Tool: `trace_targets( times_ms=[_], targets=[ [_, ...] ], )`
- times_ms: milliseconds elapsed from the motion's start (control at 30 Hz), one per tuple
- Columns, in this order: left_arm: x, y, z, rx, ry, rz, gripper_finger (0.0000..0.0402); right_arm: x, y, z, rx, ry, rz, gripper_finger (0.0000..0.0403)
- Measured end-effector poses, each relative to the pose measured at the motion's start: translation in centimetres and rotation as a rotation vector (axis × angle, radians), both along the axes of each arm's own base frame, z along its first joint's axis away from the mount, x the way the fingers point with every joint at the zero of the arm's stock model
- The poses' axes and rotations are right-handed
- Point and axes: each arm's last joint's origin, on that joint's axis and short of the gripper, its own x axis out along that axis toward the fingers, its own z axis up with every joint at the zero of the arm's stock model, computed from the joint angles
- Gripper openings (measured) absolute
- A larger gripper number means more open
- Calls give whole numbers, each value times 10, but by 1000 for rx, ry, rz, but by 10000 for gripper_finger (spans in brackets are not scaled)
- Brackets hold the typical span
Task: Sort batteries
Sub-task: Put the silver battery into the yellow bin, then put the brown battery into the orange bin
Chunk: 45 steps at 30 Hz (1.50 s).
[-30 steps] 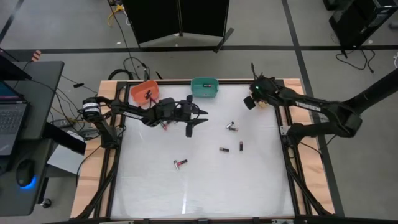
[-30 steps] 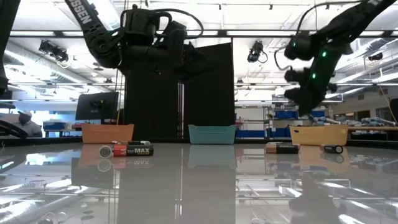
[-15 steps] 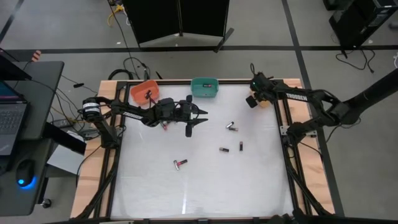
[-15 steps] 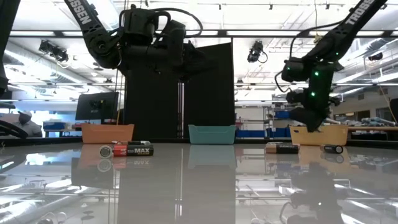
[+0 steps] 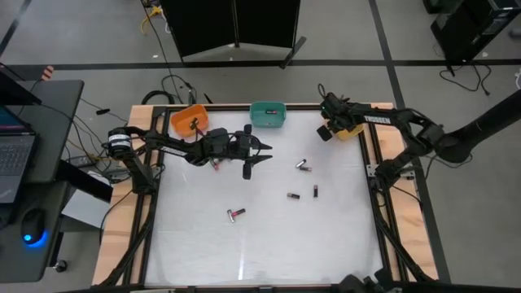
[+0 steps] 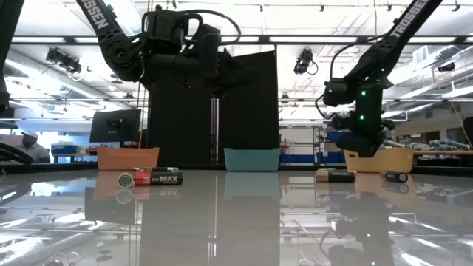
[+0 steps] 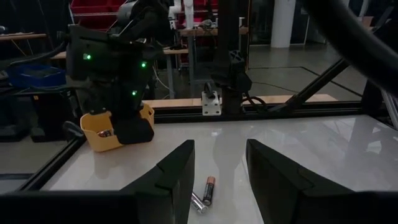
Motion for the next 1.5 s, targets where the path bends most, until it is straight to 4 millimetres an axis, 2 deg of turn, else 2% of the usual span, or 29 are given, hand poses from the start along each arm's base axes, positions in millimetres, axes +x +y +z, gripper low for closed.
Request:
trace_targets(
  times_ms=[200, 533, 633, 733, 833, 933, 1233, 1333, 1500],
  targets=[
    [0, 0, 0, -1, 3, 0, 152, 2, -2, 1, -5, -7, -1, 78],
    [0, 0, -2, -5, 18, -3, 152, 3, -2, 2, -8, -18, -9, 119],
    [0, 0, -2, -2, 20, -4, 152, 5, -3, 8, 10, 11, 28, 123],
    [-1, 0, -2, 19, 34, -8, 150, 9, -4, 21, 40, 39, 44, 111],
    [-4, -2, 3, 34, 45, -32, 140, 18, 1, 34, 42, 46, 92, 71],
    [-10, -4, 11, 60, 83, -51, 123, 31, 13, 46, 12, 17, 179, 16],
    [-36, -14, 31, 84, 255, -75, 46, 65, 76, 77, -4, -206, 424, 7],
    [-38, -19, 30, 81, 286, -77, 28, 76, 103, 77, 17, -247, 493, 12],
    [-47, -27, 9, 81, 249, -34, 17, 92, 148, 68, 88, -311, 589, 11]
  ],
)
